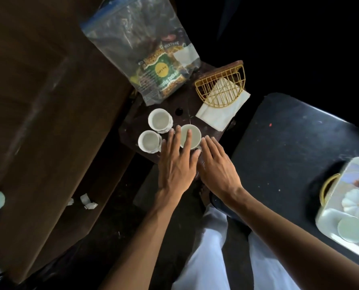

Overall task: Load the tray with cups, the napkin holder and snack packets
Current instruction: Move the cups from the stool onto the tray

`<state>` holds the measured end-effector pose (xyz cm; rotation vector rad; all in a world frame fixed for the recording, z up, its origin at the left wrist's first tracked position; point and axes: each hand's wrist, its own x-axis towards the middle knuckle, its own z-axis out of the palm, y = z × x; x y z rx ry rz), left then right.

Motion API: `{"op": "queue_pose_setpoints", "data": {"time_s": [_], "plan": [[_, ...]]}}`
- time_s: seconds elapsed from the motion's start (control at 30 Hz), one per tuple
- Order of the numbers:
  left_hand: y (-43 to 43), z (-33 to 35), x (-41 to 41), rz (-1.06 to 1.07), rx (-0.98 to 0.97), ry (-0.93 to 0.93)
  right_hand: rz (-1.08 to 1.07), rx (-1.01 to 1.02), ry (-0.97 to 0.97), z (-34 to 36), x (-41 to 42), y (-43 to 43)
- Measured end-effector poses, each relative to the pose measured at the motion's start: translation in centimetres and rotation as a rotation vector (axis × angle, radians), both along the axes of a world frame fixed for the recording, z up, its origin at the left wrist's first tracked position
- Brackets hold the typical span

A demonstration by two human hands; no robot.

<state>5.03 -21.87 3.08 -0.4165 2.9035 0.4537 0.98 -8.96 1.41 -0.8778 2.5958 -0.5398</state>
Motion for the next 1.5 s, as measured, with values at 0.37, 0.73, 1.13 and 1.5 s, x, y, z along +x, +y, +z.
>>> {"op": "queue_pose_setpoints", "data": {"time_s": [0.37, 0.73, 1.13, 1.5], "plan": [[0.8, 0.4, -0.8, 0.118, 0.25, 0.065, -0.382, -0.422, -0.254, -1.4, -0.5, -0.5], [5.0, 2.1, -1.5, 0.405, 0.616, 0.193, -0.534, -0.406, -0.092, -0.2, 2.0, 7.7], [20.4, 1.7, -1.7, 0.485, 0.82, 0.11, -0.748, -0.377, -0.117, 1.6, 4.0, 23.5], [35.0, -0.3, -3.9, 0.425, 0.93, 0.026, -0.836, -0.378, -0.075, 0.9, 2.5, 38.4]]}}
